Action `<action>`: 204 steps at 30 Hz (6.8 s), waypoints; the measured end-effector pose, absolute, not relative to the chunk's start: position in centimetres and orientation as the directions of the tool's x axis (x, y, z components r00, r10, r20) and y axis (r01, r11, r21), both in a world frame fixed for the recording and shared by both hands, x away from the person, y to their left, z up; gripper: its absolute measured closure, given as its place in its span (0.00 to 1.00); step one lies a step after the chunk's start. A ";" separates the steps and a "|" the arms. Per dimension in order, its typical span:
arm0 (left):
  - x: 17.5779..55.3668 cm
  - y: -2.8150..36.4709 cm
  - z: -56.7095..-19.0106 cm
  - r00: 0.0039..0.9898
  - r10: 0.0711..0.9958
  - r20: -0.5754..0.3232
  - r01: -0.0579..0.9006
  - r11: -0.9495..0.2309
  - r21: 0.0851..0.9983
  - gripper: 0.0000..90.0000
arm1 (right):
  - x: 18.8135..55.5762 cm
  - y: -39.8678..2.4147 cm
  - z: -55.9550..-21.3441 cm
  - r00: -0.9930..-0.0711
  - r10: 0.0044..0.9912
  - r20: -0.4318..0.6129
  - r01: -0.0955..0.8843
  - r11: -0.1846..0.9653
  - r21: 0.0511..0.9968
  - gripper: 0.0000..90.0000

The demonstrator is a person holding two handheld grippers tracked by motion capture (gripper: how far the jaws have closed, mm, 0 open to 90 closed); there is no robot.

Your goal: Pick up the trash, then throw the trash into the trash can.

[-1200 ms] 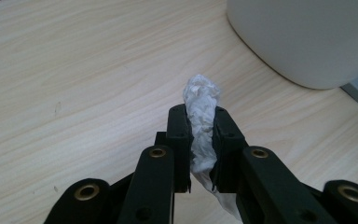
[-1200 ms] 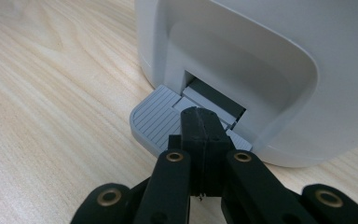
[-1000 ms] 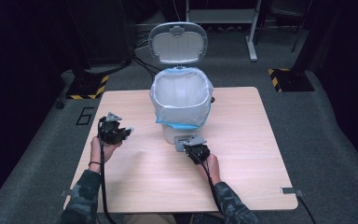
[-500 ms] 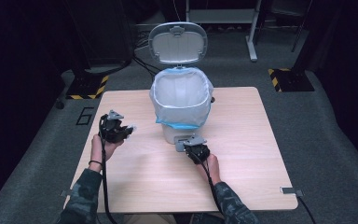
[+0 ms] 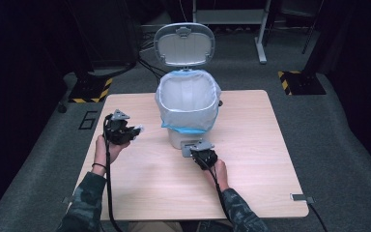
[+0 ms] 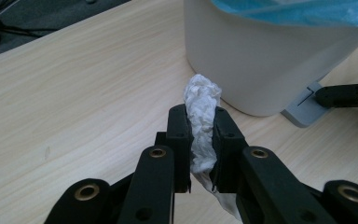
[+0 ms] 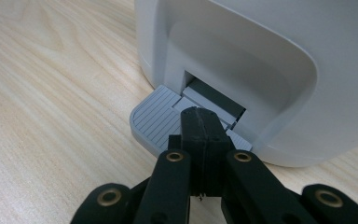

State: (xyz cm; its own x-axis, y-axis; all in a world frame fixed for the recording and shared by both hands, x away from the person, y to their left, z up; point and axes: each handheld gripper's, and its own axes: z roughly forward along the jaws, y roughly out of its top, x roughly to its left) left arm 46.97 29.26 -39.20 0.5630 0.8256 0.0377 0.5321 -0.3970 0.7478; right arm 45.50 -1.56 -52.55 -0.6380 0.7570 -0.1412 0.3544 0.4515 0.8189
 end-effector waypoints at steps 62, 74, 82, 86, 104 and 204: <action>48.2 25.0 -27.7 0.662 0.738 0.130 0.371 -0.474 0.799 0.89 | 45.5 -1.6 -52.5 -0.642 0.757 -0.121 0.362 0.438 0.823 1.00; 48.8 24.0 -26.5 0.669 0.733 0.120 0.367 -0.466 0.805 0.89 | 45.5 -1.6 -52.5 -0.638 0.761 -0.117 0.364 0.433 0.825 1.00; 49.2 23.0 -26.0 0.678 0.726 0.117 0.357 -0.464 0.811 0.89 | 45.5 -1.7 -52.5 -0.640 0.758 -0.124 0.359 0.438 0.824 1.00; 49.5 22.5 -25.7 0.683 0.721 0.117 0.351 -0.464 0.813 0.89 | 45.6 -1.8 -52.5 -0.641 0.756 -0.130 0.358 0.445 0.821 1.00; 50.8 20.5 -24.6 0.703 0.701 0.119 0.344 -0.481 0.806 0.89 | 45.7 -1.9 -52.5 -0.640 0.761 -0.110 0.370 0.430 0.824 1.00; 49.9 23.0 -28.3 0.650 0.758 0.062 0.449 -0.448 0.773 0.08 | 45.9 -2.1 -52.5 -0.642 0.764 -0.063 0.398 0.403 0.824 1.00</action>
State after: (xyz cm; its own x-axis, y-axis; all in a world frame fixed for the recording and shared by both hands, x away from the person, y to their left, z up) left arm 49.90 23.04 -28.30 0.6497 0.7577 0.0616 0.4489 -0.4479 0.7732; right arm 45.90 -2.11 -52.49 -0.6424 0.7638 -0.0626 0.3984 0.4026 0.8242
